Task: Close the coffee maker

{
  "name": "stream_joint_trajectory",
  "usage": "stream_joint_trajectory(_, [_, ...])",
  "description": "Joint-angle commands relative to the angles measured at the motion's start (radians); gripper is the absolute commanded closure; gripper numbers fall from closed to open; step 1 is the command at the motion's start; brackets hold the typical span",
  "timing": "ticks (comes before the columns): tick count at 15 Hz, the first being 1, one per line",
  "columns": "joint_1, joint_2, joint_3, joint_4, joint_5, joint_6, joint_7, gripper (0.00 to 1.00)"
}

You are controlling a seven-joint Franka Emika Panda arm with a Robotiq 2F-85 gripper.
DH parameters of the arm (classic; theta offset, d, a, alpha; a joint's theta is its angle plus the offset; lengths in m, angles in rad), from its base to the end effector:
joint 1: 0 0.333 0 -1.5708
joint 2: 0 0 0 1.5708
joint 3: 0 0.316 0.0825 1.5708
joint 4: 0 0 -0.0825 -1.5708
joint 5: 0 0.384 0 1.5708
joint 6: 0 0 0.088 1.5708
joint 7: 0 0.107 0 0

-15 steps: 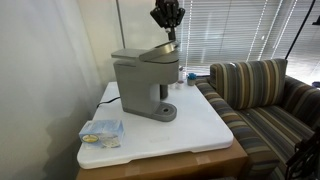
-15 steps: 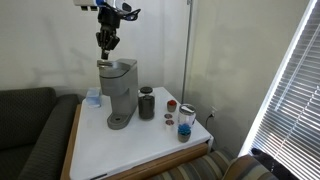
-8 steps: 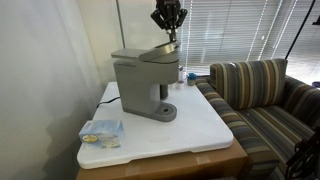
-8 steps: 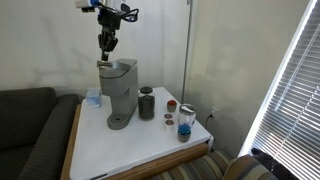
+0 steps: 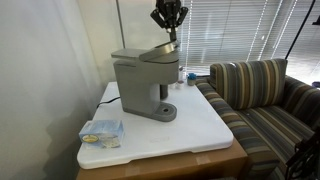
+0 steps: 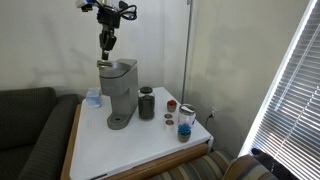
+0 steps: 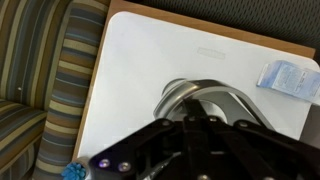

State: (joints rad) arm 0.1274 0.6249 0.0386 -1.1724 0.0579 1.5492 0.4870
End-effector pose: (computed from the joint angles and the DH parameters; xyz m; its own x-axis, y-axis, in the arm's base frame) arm 0.6940 0.1157 0.4104 0.9128 -0.3202 -0.2535 -0.3196 -0.9465 0.0450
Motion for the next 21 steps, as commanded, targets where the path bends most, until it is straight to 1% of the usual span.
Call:
stream_joint_trajectory(1, [0.016,-0.057,-0.029,-0.066,0.007,0.009,0.051,1.00])
stream_joint_trajectory(7, [0.026,-0.091,-0.036,-0.128,0.007,0.011,0.182,1.00])
stream_joint_trajectory(9, [0.026,-0.079,-0.033,-0.137,0.009,0.030,0.211,1.00])
stream_joint_trajectory(17, [0.008,-0.011,-0.019,-0.126,0.055,0.094,0.215,1.00])
stream_joint_trajectory(21, [-0.006,0.068,-0.013,-0.076,0.102,0.077,0.197,1.00])
